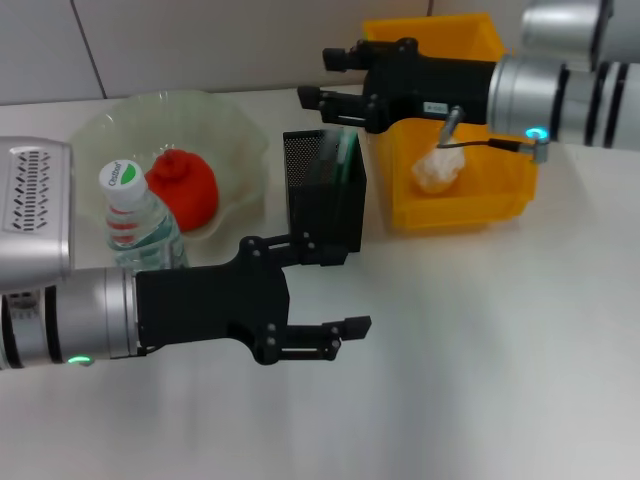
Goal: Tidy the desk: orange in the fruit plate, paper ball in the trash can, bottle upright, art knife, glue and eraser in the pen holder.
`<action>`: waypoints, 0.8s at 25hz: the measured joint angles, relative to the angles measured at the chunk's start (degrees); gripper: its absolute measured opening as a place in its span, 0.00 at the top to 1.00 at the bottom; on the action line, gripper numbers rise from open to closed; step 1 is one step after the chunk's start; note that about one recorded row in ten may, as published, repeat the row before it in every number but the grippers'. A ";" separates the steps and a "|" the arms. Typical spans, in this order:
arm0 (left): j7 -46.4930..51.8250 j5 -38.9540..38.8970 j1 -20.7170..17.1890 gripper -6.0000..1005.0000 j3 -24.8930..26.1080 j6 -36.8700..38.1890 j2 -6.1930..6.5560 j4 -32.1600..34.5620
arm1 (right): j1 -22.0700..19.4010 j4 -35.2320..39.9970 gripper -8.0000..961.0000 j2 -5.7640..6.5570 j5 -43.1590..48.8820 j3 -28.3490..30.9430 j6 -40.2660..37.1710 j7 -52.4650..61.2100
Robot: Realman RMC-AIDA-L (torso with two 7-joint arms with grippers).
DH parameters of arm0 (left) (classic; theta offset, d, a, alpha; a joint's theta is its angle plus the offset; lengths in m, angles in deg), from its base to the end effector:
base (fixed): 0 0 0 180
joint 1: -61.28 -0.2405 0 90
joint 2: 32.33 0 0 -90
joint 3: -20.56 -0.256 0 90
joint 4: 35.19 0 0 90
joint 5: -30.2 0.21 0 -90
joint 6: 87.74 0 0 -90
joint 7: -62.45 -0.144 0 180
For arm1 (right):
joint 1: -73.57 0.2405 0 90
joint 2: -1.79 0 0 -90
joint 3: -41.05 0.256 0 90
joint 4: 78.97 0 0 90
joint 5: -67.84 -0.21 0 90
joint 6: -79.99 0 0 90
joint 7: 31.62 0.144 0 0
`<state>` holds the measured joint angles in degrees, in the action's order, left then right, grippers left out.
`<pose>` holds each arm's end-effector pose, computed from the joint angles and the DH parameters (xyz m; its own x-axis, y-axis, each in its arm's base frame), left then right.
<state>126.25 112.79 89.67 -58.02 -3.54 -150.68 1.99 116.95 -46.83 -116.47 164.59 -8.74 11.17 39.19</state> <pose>-0.1989 0.3071 -0.0571 0.8257 0.0369 0.5629 0.0883 -0.9940 -0.0644 0.1790 0.4200 -0.0078 0.8297 -0.0700 -0.5538 -0.3291 -0.8627 -0.3841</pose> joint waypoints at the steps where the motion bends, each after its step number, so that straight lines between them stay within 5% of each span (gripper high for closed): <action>1: 0.00 0.06 -0.05 0.22 0.38 0.00 0.01 0.00 | -0.95 1.60 0.51 -0.10 -0.01 -0.02 -1.25 0.12; 5: 0.13 0.44 -0.40 0.22 2.65 0.50 0.40 0.00 | -5.02 8.50 0.37 -0.63 0.12 -0.17 -4.47 2.32; 15: 1.01 0.49 -1.51 0.22 5.70 5.85 2.90 0.17 | -13.56 22.25 0.37 -0.89 4.94 -1.94 -13.84 9.38; 20: 1.83 0.53 -2.10 0.22 7.00 8.66 3.79 0.44 | -17.56 29.64 0.37 -0.91 10.40 -8.05 -17.28 14.46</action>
<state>128.08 113.31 87.57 -51.02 5.12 -146.89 2.43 99.39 -17.19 -117.38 174.99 -16.79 -6.11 53.65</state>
